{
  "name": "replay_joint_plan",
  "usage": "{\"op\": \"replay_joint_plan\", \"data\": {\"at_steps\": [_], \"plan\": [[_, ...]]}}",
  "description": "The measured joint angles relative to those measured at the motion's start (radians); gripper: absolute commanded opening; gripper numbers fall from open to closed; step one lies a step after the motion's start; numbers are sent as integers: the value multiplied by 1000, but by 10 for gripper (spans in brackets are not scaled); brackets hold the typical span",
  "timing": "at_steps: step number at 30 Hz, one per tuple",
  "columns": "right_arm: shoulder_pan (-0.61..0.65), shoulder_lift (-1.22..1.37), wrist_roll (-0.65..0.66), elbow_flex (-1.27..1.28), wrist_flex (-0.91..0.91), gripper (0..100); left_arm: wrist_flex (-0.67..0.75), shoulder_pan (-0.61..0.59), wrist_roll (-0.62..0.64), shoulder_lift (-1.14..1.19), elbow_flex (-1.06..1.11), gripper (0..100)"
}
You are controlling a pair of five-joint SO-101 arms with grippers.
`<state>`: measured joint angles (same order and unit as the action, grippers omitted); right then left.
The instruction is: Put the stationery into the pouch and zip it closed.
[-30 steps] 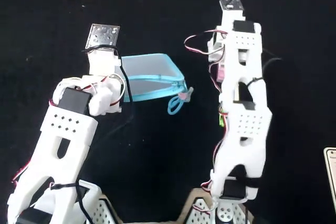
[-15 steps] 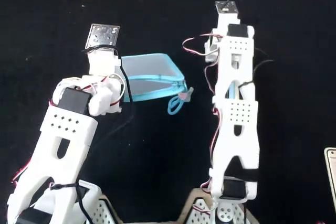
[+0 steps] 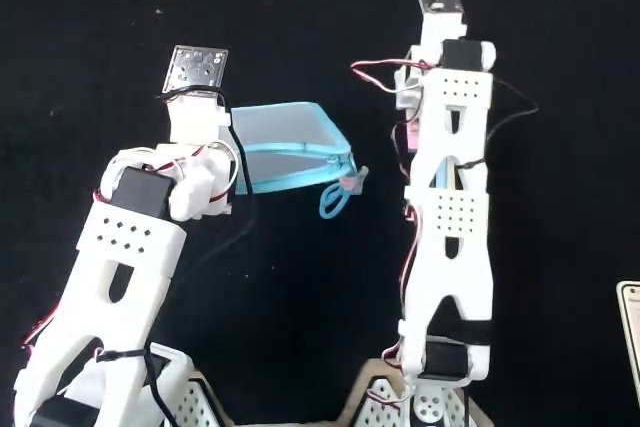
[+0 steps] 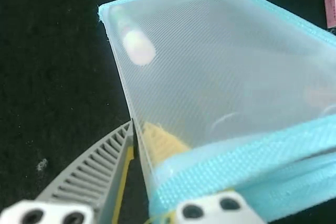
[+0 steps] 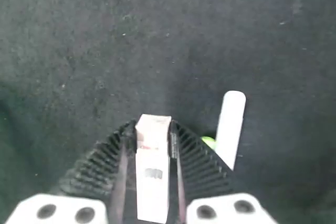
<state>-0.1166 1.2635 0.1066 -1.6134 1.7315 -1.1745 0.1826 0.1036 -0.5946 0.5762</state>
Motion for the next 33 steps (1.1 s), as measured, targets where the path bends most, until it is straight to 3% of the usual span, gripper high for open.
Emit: {"op": "replay_joint_plan", "data": {"at_steps": [5,11,16,33], "plan": [[-123,-160,0,130,2,11,0,0,0,0,2,30],[-276,-370,5,566,2,11,0,0,0,0,2,30],[-365,-480,110,876,-6,11,5,0,0,0,2,30],[-618,-933,373,1826,-552,15,51,0,0,0,43,30]]}}
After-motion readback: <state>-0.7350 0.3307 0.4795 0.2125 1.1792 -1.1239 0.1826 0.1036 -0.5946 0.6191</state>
